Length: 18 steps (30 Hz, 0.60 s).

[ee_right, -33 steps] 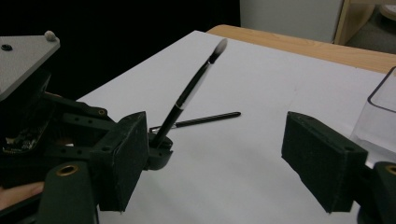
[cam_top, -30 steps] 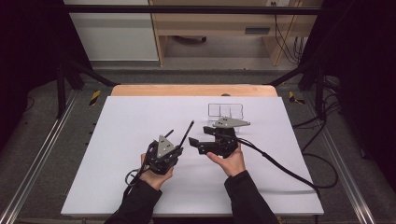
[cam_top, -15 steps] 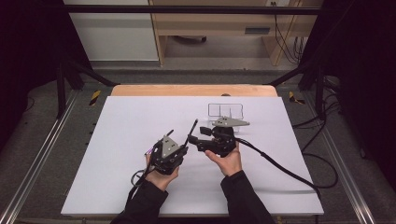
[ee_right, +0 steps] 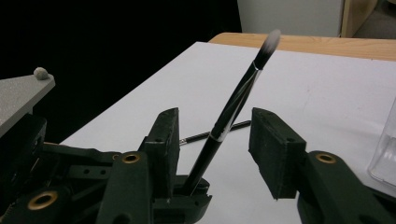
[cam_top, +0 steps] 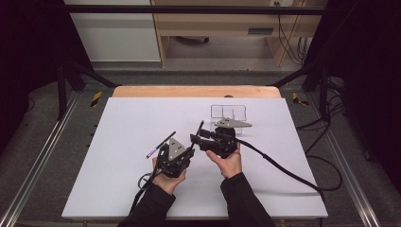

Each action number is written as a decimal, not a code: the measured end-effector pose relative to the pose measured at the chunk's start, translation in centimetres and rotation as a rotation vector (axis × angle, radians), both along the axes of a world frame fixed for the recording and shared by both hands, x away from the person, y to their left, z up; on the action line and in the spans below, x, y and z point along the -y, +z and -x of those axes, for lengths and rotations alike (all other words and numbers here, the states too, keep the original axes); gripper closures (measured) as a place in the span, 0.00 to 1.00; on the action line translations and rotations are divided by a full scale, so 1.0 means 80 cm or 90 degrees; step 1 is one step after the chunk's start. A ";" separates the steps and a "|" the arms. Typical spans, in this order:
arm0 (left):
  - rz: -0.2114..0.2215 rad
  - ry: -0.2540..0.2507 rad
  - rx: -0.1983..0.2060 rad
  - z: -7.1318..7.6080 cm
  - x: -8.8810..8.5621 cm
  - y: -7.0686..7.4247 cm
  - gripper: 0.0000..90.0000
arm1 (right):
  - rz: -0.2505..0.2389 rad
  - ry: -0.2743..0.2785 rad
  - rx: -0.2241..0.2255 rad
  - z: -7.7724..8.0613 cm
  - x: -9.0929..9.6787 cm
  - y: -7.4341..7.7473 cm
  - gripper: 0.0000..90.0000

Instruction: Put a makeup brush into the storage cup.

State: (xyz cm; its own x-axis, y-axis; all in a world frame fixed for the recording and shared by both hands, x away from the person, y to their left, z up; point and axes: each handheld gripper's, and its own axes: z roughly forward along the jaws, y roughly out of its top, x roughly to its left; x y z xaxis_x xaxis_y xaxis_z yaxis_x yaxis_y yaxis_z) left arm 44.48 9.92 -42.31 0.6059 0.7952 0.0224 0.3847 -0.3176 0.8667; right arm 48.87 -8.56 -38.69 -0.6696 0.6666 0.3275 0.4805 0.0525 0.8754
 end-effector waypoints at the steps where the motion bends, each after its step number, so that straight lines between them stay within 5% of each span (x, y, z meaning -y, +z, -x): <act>1: 0.002 0.001 -0.001 0.000 0.000 0.000 0.92 | 0.000 0.000 0.000 0.000 0.000 0.000 0.63; 18: 0.024 0.007 -0.003 0.002 0.005 0.000 0.92 | -0.027 -0.009 -0.020 -0.002 -0.003 -0.003 0.87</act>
State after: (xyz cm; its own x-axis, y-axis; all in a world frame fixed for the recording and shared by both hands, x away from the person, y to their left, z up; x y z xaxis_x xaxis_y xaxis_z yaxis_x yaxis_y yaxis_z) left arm 44.29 9.52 -42.32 0.5966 0.8025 -0.0100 0.3922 -0.2807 0.8760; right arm 49.03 -8.34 -38.90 -0.6492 0.6609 0.3765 0.5084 0.0089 0.8611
